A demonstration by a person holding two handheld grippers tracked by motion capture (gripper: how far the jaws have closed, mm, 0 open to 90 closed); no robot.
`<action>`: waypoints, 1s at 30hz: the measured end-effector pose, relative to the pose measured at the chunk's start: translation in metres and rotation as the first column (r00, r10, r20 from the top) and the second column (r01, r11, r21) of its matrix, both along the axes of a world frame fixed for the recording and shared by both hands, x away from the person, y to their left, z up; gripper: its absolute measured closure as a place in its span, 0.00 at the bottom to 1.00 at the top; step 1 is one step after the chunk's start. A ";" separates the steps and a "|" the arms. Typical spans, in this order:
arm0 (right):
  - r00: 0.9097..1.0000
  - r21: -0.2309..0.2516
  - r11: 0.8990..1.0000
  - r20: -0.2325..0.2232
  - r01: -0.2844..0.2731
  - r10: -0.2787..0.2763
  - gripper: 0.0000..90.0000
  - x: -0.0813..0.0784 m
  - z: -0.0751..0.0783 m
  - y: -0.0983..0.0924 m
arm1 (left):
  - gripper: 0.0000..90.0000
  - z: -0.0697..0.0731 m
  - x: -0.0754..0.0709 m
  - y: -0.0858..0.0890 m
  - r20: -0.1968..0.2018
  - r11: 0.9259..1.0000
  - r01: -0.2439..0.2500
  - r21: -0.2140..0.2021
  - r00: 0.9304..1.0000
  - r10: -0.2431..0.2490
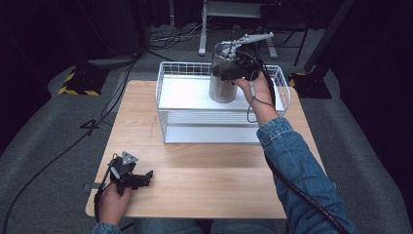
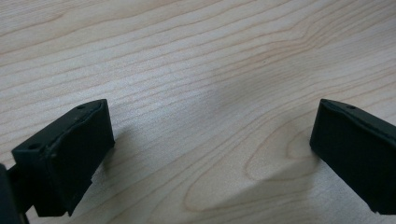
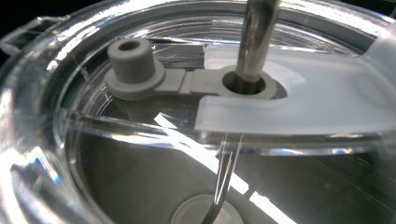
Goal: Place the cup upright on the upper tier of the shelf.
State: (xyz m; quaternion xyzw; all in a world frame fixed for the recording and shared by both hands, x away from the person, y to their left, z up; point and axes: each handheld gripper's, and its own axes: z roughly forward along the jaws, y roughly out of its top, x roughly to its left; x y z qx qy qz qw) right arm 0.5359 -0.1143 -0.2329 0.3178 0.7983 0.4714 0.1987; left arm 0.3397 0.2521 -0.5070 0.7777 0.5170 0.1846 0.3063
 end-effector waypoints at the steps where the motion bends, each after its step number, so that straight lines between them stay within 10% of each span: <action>1: 1.000 0.000 1.000 -0.002 0.001 -0.001 0.03 0.000 0.000 0.000 | 0.00 0.000 0.000 0.000 0.000 1.000 0.001 -0.001 1.000 -0.001; 30: 1.000 -0.005 1.000 0.019 -0.002 0.002 0.00 -0.018 0.010 -0.020 | 0.00 0.000 0.000 0.000 -0.002 1.000 0.004 0.002 1.000 -0.004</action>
